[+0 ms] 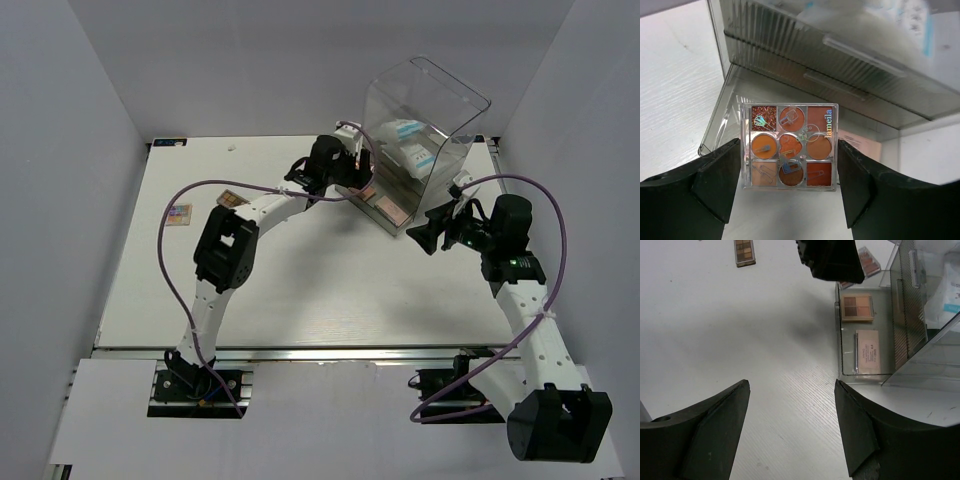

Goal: Organize the makeup

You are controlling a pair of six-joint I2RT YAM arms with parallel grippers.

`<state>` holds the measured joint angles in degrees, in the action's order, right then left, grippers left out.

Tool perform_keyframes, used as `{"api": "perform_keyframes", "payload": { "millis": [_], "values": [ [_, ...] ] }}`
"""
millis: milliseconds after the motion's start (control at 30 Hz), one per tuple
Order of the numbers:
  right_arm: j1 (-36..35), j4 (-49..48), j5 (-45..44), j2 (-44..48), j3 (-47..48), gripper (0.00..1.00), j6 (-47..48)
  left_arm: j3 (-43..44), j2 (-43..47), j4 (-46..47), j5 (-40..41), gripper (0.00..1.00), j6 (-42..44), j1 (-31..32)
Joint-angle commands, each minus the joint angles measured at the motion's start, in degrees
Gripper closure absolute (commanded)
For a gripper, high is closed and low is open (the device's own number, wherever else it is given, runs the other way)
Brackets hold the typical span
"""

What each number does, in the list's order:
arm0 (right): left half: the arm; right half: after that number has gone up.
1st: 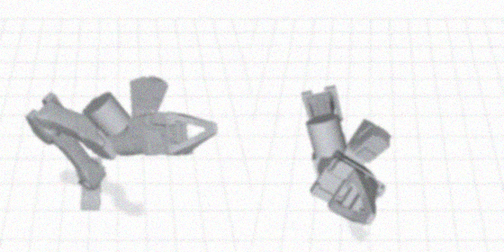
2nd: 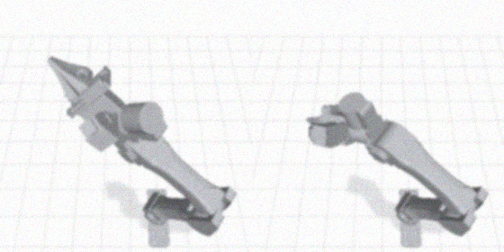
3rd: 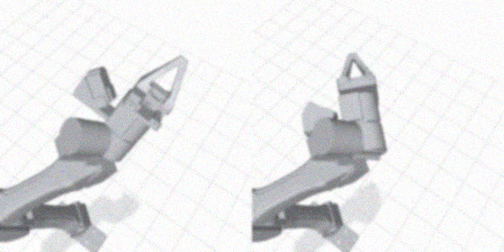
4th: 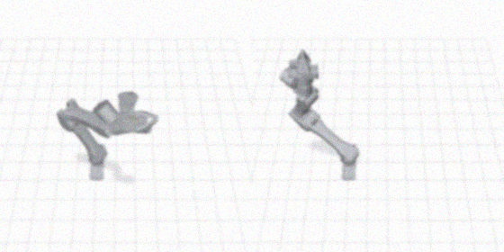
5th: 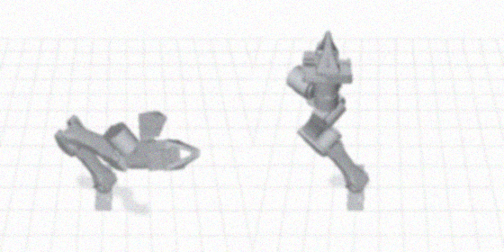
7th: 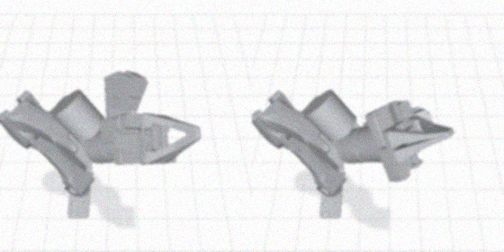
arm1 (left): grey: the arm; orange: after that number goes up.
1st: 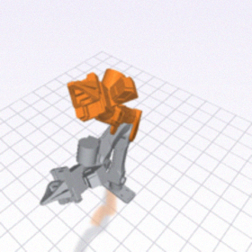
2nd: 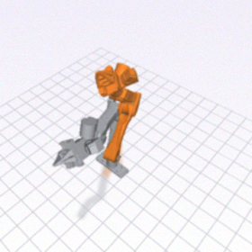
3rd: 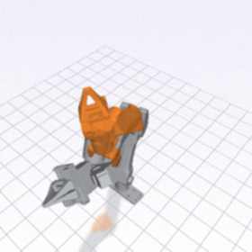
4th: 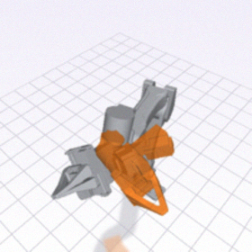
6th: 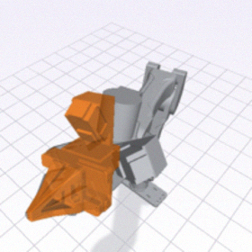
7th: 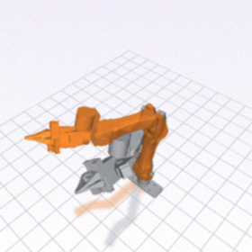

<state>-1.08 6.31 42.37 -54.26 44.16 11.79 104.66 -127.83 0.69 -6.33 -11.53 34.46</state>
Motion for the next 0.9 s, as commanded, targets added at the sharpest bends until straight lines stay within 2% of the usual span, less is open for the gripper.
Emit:
{"api": "perform_keyframes", "payload": {
  "millis": [0, 33, 100, 133, 267, 467, 600, 733, 767, 833, 867],
  "values": [
    [0.29, -0.15, -0.27, 2.23, 1.37, 0.26, -0.01, 4.58, -3.29, -2.8, 3.51, 0.57, 0.01, 0.08],
    [0.38, -0.07, -0.36, 2.4, 1.28, 0.26, -0.01, 5.46, -4.0, -2.97, 4.39, 0.49, 0.36, 0.17],
    [0.38, 0.02, -0.44, 2.84, 0.84, 0.26, -0.01, 9.04, -6.46, -4.11, 5.09, 0.42, 0.89, 0.26],
    [0.29, 0.11, -0.36, 2.93, 0.66, 0.26, -0.01, 10.63, -7.34, -5.51, 5.36, 0.35, 1.07, 0.26],
    [0.38, -0.07, -0.36, 2.84, 0.58, 0.26, -0.1, 17.76, -11.12, -7.89, 5.19, 0.23, 2.48, 0.17],
    [0.38, -0.24, 0.08, 2.49, 0.49, 0.26, -0.1, 19.53, -11.74, -7.72, 5.54, 0.09, 3.35, 0.26],
    [0.38, -0.24, 0.26, 2.49, 0.57, 0.25, -0.1, 19.35, -11.3, -8.25, 5.54, 0.04, 3.8, 0.26],
    [0.38, 0.11, 0.34, 2.49, 0.75, 0.26, -0.1, 18.39, -9.2, -8.33, 5.97, 0.04, 3.71, 0.17],
    [0.38, 0.2, 0.26, 2.49, 0.84, 0.26, -0.1, 17.78, -8.5, -8.51, 8.06, 0.05, 3.01, -0.09],
    [0.38, 0.29, 0.08, 2.58, 0.84, 0.26, -0.01, 16.55, -6.65, -10.17, 11.16, 0.15, -1.11, -1.32],
    [0.38, 0.37, -0.01, 2.75, 0.93, 0.25, -0.1, 13.15, -3.68, -10.35, 11.25, 0.2, -4.35, -2.19]
  ]
}}
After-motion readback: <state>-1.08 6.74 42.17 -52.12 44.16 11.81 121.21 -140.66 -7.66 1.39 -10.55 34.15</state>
